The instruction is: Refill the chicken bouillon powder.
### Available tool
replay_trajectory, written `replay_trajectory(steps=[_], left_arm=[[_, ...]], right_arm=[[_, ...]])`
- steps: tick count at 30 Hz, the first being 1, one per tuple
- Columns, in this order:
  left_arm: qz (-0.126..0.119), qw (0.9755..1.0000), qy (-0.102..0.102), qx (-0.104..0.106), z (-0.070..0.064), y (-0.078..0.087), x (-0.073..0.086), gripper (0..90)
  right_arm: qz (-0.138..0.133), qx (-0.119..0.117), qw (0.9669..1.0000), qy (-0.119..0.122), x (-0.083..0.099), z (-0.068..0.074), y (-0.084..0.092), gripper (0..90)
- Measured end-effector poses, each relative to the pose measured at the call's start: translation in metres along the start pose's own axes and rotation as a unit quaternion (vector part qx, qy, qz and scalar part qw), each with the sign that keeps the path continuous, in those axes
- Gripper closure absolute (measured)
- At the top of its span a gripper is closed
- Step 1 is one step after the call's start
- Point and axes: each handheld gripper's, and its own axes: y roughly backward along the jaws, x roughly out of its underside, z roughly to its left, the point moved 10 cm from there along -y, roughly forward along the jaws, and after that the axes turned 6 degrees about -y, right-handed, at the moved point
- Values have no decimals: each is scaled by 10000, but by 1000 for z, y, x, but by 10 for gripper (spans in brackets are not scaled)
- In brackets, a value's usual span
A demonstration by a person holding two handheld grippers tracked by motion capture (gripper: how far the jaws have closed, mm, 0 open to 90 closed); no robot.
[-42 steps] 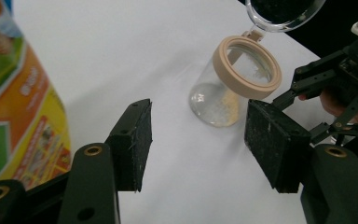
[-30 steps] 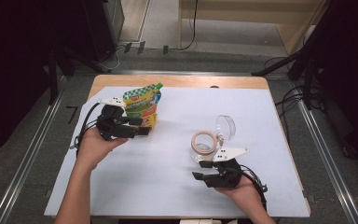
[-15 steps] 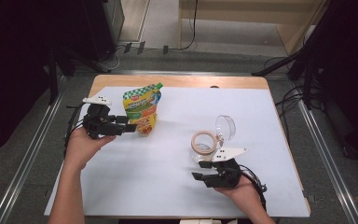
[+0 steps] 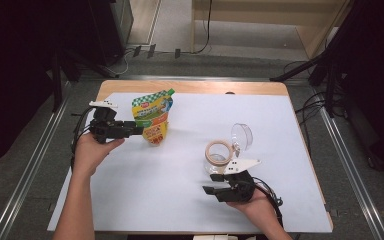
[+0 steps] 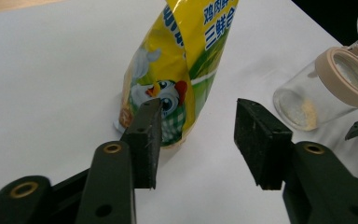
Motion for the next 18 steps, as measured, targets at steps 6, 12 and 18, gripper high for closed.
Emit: replay_trajectory(steps=[6,12,18], left_arm=[[-22,9999,-102,-19,-3,-15,-10,635],[-34,9991,-246,-352,-3,-26,-18,733],[-54,9981,-344,-501,-3,-30,-20,834]], right_arm=[[9,-16,10000,14,1,3,-4,492],[32,-34,10000,-4,2,8,-10,490],[-102,-83,9999,-10,-5,14,-20,488]])
